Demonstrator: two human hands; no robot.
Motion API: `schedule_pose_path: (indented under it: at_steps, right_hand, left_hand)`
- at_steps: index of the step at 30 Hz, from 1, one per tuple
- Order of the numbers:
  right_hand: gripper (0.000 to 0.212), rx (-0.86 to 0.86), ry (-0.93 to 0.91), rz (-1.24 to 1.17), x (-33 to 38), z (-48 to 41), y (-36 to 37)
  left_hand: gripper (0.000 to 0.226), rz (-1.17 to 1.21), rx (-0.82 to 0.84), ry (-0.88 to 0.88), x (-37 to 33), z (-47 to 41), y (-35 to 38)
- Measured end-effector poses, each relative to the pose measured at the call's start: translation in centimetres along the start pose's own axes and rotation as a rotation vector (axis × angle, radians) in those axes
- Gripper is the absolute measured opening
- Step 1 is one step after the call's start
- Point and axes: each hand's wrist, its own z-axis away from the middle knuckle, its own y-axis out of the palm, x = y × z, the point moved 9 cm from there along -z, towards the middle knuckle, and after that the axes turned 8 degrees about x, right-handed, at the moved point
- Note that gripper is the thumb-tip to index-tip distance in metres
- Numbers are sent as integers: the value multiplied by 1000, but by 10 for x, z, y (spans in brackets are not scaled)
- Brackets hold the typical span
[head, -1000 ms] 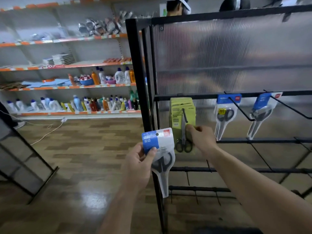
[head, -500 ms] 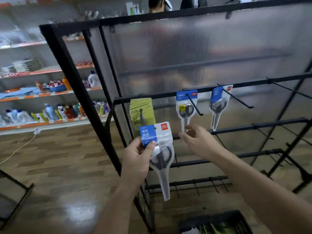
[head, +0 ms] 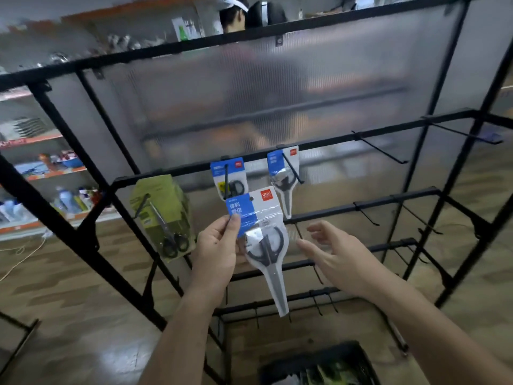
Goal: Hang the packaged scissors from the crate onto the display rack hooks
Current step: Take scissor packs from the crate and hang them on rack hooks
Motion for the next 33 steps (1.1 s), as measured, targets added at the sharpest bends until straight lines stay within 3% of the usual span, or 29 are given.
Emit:
schedule_pose_path:
  at_steps: [9,15,21,24,33]
  right_hand:
    - [62,29,0,52,-51,26,-46]
    - [55,91,-27,18,-65,33,-52]
    - [54,98,-23,28,-82,44,-45]
    - [52,91,-35,16,-81,42,-45]
    - [50,104,-32,0,-78,31,-44]
  left_hand:
    - [14,-167,46,43,-4,-16,86]
    - [19,-123,-170,26,10,-45,82]
    - [25,-154,-61,139,4,-36,97]
    - [25,-154,-140,178,-1,-37,91]
    - [16,-150,-116,54,13,-65,90]
